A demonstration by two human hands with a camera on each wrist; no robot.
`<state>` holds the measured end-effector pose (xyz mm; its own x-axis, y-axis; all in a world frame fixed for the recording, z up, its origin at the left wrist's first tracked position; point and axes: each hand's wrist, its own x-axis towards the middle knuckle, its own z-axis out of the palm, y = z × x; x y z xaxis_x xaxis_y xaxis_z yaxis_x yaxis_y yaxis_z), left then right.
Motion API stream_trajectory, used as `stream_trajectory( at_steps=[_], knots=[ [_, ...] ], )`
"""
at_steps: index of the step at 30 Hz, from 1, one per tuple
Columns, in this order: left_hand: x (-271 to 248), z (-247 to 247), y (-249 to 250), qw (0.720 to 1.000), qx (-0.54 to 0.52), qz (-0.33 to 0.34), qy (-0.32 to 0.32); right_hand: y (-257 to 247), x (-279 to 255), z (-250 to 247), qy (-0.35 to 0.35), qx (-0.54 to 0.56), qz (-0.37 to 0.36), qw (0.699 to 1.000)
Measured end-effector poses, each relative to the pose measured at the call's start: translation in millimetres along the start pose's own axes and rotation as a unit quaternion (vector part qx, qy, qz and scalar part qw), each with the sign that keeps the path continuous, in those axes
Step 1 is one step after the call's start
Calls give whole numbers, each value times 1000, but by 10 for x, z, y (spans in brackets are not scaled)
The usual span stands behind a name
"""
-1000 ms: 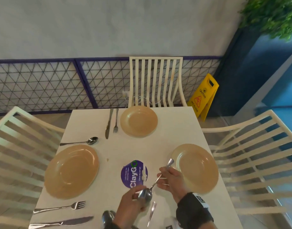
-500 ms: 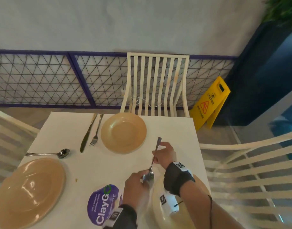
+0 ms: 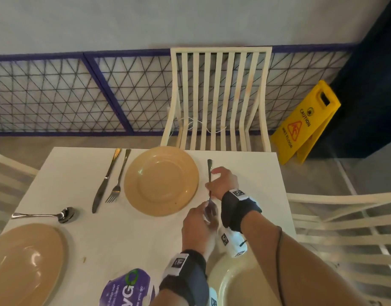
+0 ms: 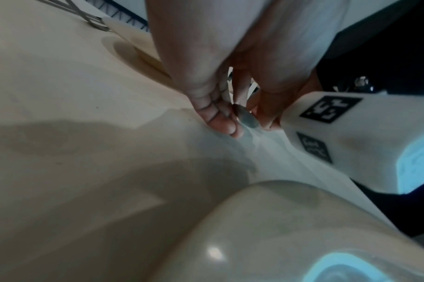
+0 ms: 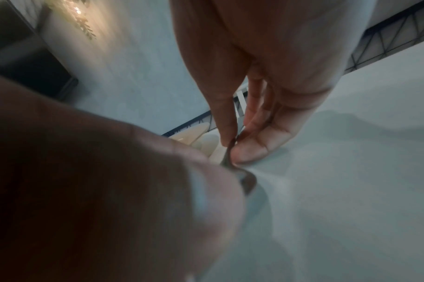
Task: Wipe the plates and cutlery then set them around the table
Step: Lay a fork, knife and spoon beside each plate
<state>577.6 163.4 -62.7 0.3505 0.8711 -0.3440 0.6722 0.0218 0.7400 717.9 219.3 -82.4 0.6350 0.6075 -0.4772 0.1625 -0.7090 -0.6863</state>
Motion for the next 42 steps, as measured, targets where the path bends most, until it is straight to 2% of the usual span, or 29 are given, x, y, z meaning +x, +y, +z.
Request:
stream_trajectory(
  at_steps=[4, 8, 13, 21, 30, 36, 42],
  knots=[
    [93, 23, -15, 996, 79, 36, -16, -31, 138, 34, 20, -96, -20, 995],
    [155, 6, -10, 991, 118, 63, -18, -76, 222, 44, 23, -128, -33, 991],
    [231, -59, -37, 985, 152, 80, -5, -144, 301, 27, 15, -105, -29, 994],
    [334, 1, -155, 982, 153, 105, 28, -172, 335, 29, 34, -89, -38, 995],
    [330, -22, -207, 980, 152, 122, 35, -208, 309, -4, 32, -74, -39, 996],
    [-4, -337, -217, 978, 151, 135, 51, -210, 54, -281, 34, -62, -43, 997],
    [-696, -916, -406, 989, 61, 118, 66, -87, -700, -505, 16, -21, -87, 996]
  ],
)
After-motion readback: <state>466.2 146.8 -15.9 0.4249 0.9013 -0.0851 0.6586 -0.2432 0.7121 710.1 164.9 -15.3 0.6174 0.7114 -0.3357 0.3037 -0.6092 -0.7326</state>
